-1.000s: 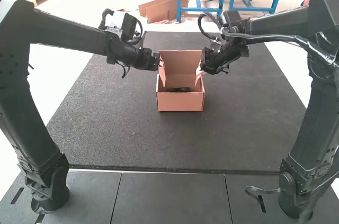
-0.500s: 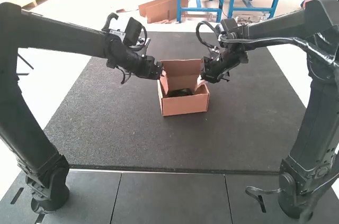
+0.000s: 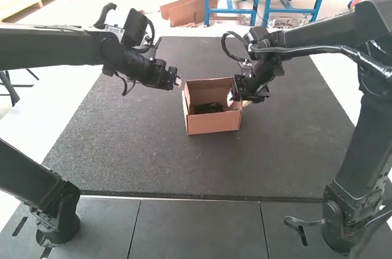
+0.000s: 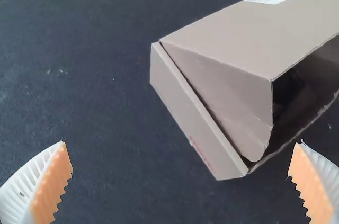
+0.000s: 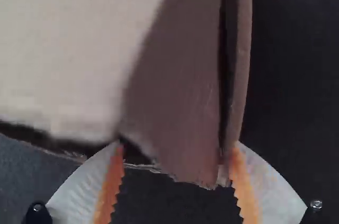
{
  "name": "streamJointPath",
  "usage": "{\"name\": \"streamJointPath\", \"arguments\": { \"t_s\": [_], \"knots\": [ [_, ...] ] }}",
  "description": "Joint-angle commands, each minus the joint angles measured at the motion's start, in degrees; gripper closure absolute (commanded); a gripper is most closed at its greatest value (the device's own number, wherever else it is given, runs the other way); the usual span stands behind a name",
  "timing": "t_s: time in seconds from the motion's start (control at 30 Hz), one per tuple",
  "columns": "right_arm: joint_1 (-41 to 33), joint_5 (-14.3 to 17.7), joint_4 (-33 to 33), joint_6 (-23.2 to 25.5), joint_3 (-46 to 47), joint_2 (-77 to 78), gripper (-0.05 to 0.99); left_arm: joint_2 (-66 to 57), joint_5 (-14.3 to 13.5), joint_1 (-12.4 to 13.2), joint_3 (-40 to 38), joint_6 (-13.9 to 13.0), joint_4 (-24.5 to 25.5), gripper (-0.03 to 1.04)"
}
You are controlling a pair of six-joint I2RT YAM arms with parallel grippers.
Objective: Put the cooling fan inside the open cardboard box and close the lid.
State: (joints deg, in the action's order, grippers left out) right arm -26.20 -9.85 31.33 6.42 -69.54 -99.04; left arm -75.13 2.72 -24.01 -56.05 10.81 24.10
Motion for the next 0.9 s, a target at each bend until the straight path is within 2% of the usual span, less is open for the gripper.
{"name": "streamJointPath", "arguments": {
  "t_s": [0.0,0.03,0.17,0.3,0.5,0.6,0.77,0.87],
  "knots": [
    [-0.3,0.5,1.2,0.4,-5.8,5.2,0.06,2.4,-3.2,-0.2,-0.8,-1.4,-0.5,0.04],
    [-0.2,0.1,1.8,1.1,-6.7,5.9,0.02,2.4,-3.8,-0.2,-1.3,-1.5,-0.8,0.04],
    [2.8,-1.3,3.9,1.8,-8.6,10.4,0.02,2.0,-6.6,-0.2,-2.3,-1.8,-4.1,0.04],
    [7.1,-1.1,4.0,1.9,-6.6,16.3,0.02,-0.6,-9.0,-0.5,-4.0,-1.9,-7.8,0.04],
    [11.6,2.4,0.1,1.4,0.7,26.0,0.02,-7.0,-9.1,-0.6,-8.1,-1.8,-11.4,0.04],
    [12.1,2.6,-0.1,1.1,3.4,30.1,0.02,-9.9,-9.2,-0.8,-9.8,-1.8,-12.9,0.04],
    [12.0,2.6,1.1,1.2,5.5,34.2,0.02,-13.7,-9.0,-3.0,-11.4,-1.8,-13.7,0.04],
    [12.1,2.5,2.2,1.5,5.6,35.1,0.02,-15.1,-7.6,-4.7,-11.2,-1.1,-12.8,0.04]
  ]
}}
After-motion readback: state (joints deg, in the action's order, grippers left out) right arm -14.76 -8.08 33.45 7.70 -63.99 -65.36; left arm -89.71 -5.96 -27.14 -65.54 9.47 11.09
